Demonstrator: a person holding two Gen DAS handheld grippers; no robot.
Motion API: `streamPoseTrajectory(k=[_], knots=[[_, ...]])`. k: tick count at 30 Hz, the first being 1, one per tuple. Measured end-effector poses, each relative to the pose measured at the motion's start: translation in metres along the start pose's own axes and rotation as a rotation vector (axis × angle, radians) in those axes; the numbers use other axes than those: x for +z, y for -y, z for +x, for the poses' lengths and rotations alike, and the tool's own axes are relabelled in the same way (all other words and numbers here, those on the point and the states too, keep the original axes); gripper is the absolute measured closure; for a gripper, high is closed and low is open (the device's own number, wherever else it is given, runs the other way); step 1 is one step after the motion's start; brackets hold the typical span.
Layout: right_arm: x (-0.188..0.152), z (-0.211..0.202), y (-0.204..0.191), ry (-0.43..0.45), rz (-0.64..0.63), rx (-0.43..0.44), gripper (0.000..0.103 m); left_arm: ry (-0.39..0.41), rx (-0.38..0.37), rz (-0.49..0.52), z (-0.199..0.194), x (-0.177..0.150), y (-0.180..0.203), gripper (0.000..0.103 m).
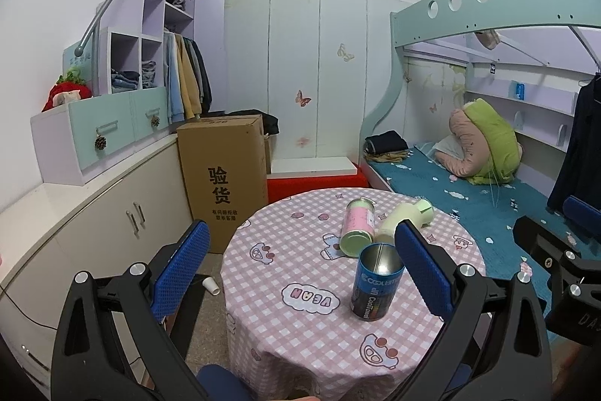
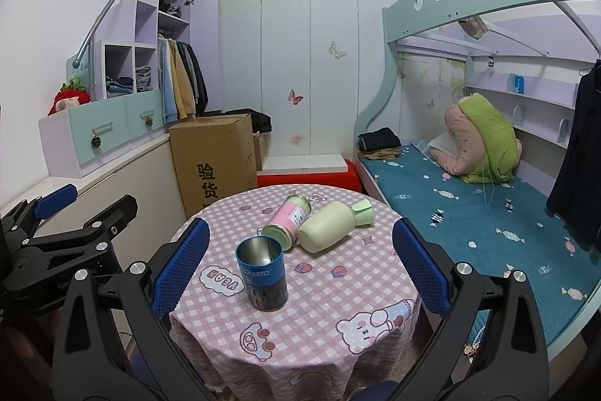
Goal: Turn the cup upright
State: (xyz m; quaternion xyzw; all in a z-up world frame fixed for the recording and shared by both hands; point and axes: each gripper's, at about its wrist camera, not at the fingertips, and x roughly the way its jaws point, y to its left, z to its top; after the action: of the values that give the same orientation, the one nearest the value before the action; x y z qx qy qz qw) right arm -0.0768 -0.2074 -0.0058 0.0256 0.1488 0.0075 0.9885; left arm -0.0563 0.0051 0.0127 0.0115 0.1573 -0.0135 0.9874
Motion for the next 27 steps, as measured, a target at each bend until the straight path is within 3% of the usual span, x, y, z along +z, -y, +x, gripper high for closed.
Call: streamPoseTrajectory(k=[27], knots=[[-0.004, 0.026, 0.003, -0.04, 0.009, -0.001, 0.005, -0.021, -0.007, 0.01, 0.018, 0.003, 0.005, 0.008]])
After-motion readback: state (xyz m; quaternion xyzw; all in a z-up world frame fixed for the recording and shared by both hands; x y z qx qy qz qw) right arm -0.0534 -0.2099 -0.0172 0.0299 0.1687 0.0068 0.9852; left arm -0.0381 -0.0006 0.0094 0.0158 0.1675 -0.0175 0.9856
